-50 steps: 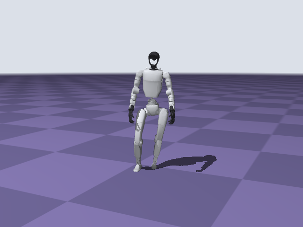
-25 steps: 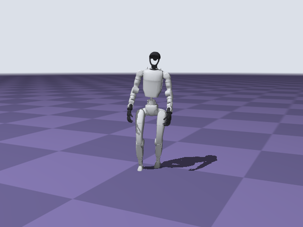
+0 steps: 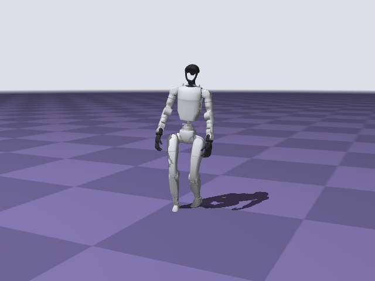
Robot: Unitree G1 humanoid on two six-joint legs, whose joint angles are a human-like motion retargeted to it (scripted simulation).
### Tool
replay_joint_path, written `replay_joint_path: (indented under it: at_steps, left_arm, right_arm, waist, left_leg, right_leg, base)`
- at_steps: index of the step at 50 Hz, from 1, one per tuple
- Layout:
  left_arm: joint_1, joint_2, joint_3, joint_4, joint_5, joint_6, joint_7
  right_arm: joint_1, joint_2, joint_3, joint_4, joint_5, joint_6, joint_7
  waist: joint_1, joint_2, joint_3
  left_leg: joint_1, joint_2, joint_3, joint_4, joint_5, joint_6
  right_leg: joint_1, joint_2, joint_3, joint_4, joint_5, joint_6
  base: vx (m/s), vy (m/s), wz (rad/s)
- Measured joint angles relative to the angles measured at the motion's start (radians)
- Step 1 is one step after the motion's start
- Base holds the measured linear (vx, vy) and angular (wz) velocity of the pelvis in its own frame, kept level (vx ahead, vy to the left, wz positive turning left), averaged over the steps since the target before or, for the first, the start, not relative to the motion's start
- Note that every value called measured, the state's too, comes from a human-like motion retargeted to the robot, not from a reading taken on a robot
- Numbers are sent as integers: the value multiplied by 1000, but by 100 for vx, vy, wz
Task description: Walk
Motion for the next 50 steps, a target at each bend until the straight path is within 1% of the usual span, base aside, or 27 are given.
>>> replay_joint_path:
  at_steps: [2, 5, 7, 9, 12, 16, 20, 26, 28, 31, 33, 36, 37, 38, 40, 43, 45, 46, 47, 48, 50]
  left_arm:
    - [-25, 1, -1, -4, 2, 2, 0]
    - [-43, 0, -8, -18, 7, 3, 9]
    - [-75, 6, -9, -25, 10, 6, 12]
    - [-86, 7, -15, -33, 16, 6, 21]
    - [-110, 13, -21, -41, 29, 8, 33]
    - [-129, 19, -25, -36, 47, 14, 41]
    - [-131, 24, -21, -18, 64, 22, 43]
    - [-100, 31, -2, -1, 69, 24, 37]
    - [-83, 33, 7, 0, 66, 21, 33]
    - [-55, 37, 22, 0, 59, 15, 29]
    - [-42, 41, 34, 1, 52, 10, 26]
    - [-14, 39, 54, 5, 37, 7, 35]
    - [-8, 40, 62, 6, 32, 6, 38]
    - [-8, 43, 71, 9, 24, 6, 40]
    - [5, 40, 86, 12, 14, 7, 50]
    - [10, 40, 109, 15, -1, 9, 67]
    - [12, 38, 120, 13, -7, 8, 80]
    - [2, 34, 127, 13, -11, 7, 86]
    - [-3, 29, 131, 11, -15, 6, 92]
    - [4, 24, 130, 6, -17, 3, 97]
    - [9, 17, 127, -5, -20, -2, 103]
  right_arm:
    - [-4, -7, 1, -1, -5, 2, 7]
    - [9, -10, 7, -6, -9, 2, 10]
    - [1, -15, 5, -12, -8, 3, 19]
    - [11, -16, 9, -18, -7, 3, 20]
    - [16, -20, 11, -27, -3, 5, 22]
    - [25, -25, 5, -32, 5, 8, 27]
    - [41, -32, -7, -22, 13, 13, 28]
    - [79, -43, -44, 17, 20, 19, 20]
    - [91, -45, -61, 33, 23, 20, 15]
    - [105, -46, -88, 56, 30, 21, 4]
    - [103, -46, -107, 72, 37, 19, -3]
    - [108, -41, -123, 81, 48, 17, -19]
    - [104, -39, -127, 82, 52, 16, -23]
    - [93, -38, -131, 84, 56, 15, -26]
    - [86, -35, -133, 77, 61, 11, -35]
    - [60, -32, -126, 55, 66, 4, -44]
    - [41, -33, -116, 35, 65, -2, -51]
    - [19, -40, -111, 24, 65, -4, -52]
    - [2, -45, -105, 12, 63, -7, -53]
    - [-2, -45, -97, 1, 62, -11, -57]
    - [-18, -51, -84, -22, 60, -19, -63]
  waist:
    - [-20, -23, 1]
    - [-42, -33, 14]
    - [-65, -63, 13]
    - [-82, -75, 27]
    - [-106, -89, 38]
    - [-136, -100, 39]
    - [-165, -110, 30]
    - [-186, -122, -4]
    - [-187, -129, -21]
    - [-181, -141, -50]
    - [-161, -130, -63]
    - [-153, -157, -83]
    - [-146, -158, -87]
    - [-131, -143, -86]
    - [-124, -156, -87]
    - [-106, -150, -80]
    - [-94, -143, -71]
    - [-72, -102, -70]
    - [-56, -76, -66]
    - [-53, -78, -58]
    - [-50, -72, -49]
  left_leg:
    - [30, -31, 14, -104, 18, 21]
    - [38, -44, 39, -146, -6, 45]
    - [71, -85, 47, -285, 41, 64]
    - [67, -96, 63, -295, 38, 73]
    - [57, -108, 85, -345, 63, 80]
    - [31, -118, 116, -422, 119, 80]
    - [5, -130, 137, -481, 178, 77]
    - [-49, -150, 157, -536, 254, 78]
    - [-71, -158, 164, -556, 282, 82]
    - [-106, -169, 179, -587, 327, 91]
    - [-106, -154, 185, -650, 371, 93]
    - [-148, -169, 214, -654, 407, 100]
    - [-163, -163, 222, -649, 413, 101]
    - [-177, -139, 227, -646, 415, 97]
    - [-213, -135, 251, -622, 428, 95]
    - [-274, -93, 279, -575, 433, 84]
    - [-316, -61, 291, -542, 448, 66]
    - [-351, -8, 267, -528, 466, 34]
    - [-382, 27, 244, -515, 479, 5]
    - [-404, 26, 224, -504, 484, -17]
    - [-439, 37, 205, -494, 469, -38]
  right_leg:
    - [-22, -33, 12, 14, -1, 12]
    - [-67, -43, 21, 80, -11, 24]
    - [-108, -79, 41, 103, -3, 43]
    - [-139, -85, 52, 148, 9, 59]
    - [-196, -99, 63, 189, 34, 78]
    - [-261, -135, 63, 255, -18, 66]
    - [-289, -185, 54, 383, -79, 49]
    - [-231, -284, 47, 592, -161, 10]
    - [-188, -309, 54, 634, -172, 8]
    - [-114, -333, 71, 655, -167, 23]
    - [-61, -312, 79, 624, -145, 38]
    - [4, -323, 107, 572, -148, 66]
    - [24, -315, 112, 539, -152, 70]
    - [45, -290, 111, 489, -151, 67]
    - [64, -293, 116, 434, -188, 60]
    - [71, -284, 86, 339, -275, 17]
    - [63, -279, 55, 293, -333, -17]
    - [61, -229, 37, 225, -316, -39]
    - [55, -196, 23, 181, -307, -55]
    - [44, -197, 14, 183, -319, -62]
    - [18, -188, -6, 171, -325, -74]
  base:
    - [-16, 3, -3]
    - [-22, 3, -11]
    - [-23, 3, -2]
    - [-28, 2, -13]
    - [-28, 1, -18]
    - [-27, -1, -18]
    - [-25, -3, -8]
    - [-23, -4, -7]
    - [-22, -5, -12]
    - [-24, -6, -17]
    - [-26, -7, -38]
    - [-32, -9, -24]
    - [-34, -10, -44]
    - [-36, -11, -50]
    - [-41, -13, -40]
    - [-45, -15, -45]
    - [-48, -17, -61]
    - [-48, -18, -92]
    - [-50, -18, -87]
    - [-52, -18, -52]
    - [-51, -17, -19]
